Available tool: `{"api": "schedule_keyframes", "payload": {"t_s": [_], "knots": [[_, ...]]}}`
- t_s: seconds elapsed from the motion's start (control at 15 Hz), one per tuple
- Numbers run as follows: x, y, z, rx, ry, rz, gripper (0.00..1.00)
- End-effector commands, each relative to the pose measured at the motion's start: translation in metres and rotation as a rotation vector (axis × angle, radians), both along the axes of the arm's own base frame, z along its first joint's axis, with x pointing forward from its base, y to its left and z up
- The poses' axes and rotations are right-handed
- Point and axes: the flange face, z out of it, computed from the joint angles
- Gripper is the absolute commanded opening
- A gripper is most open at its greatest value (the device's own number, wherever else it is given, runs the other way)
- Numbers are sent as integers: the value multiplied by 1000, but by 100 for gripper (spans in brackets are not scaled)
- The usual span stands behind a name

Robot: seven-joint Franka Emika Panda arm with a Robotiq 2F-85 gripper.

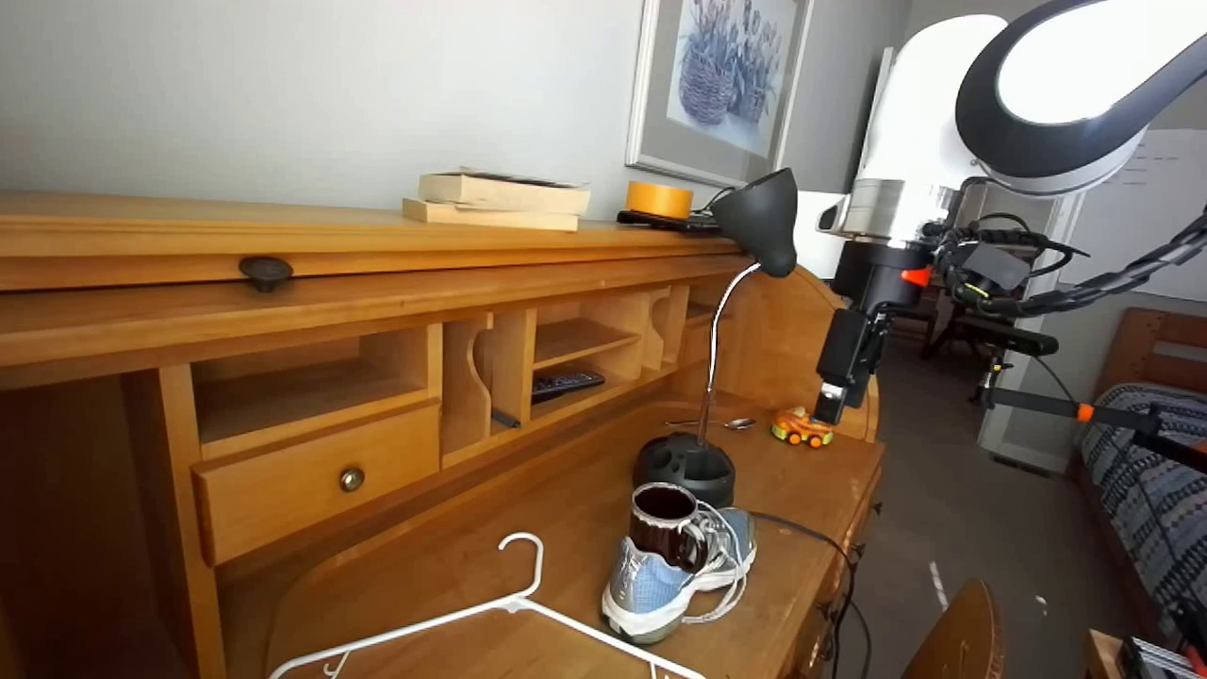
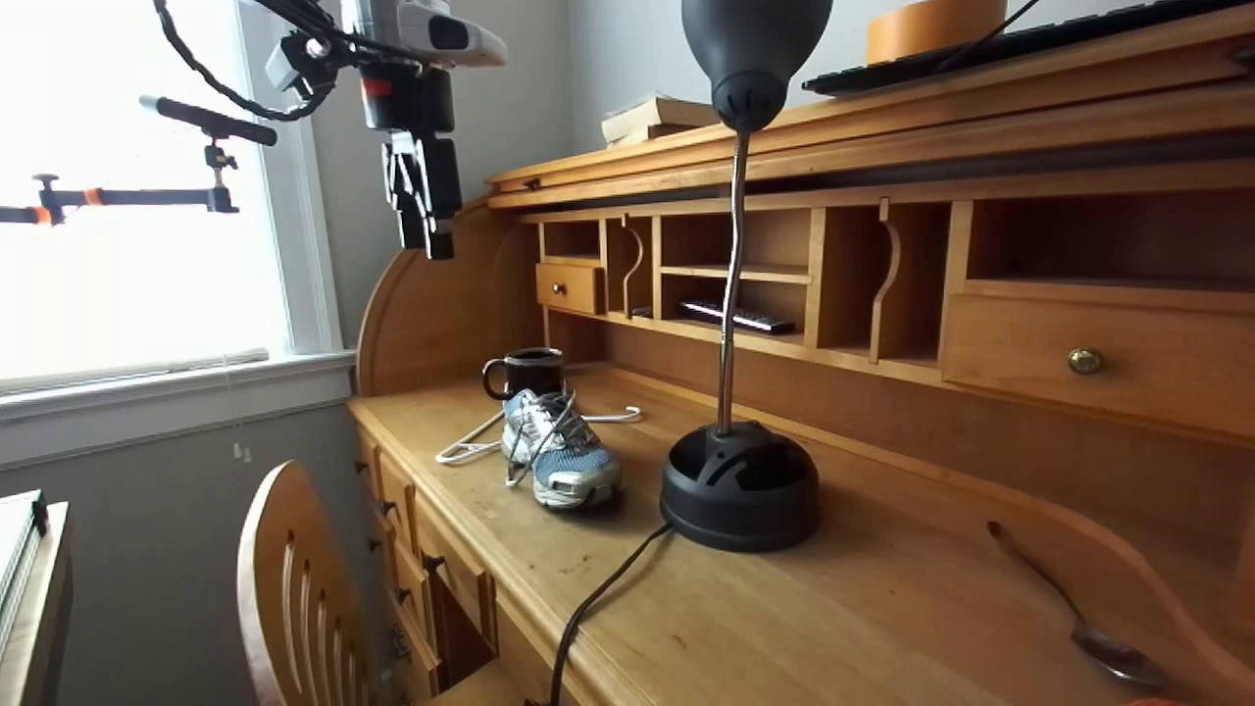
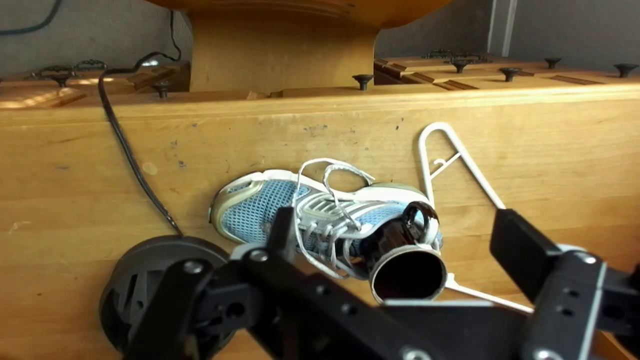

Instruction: Remove the cup from the shoe and place the shoe on top of the cup

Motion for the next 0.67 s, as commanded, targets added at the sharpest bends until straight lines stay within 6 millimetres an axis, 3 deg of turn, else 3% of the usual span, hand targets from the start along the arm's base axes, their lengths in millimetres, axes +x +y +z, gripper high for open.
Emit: {"api": "schedule_keyframes", "payload": {"t_s": [0.0,0.33,0.6], "knots": [[25,22,-19,-27,-56,49,100],[57,56,-55,-67,-83,131,100],[81,73,-82,-78,-127,212,100]]}}
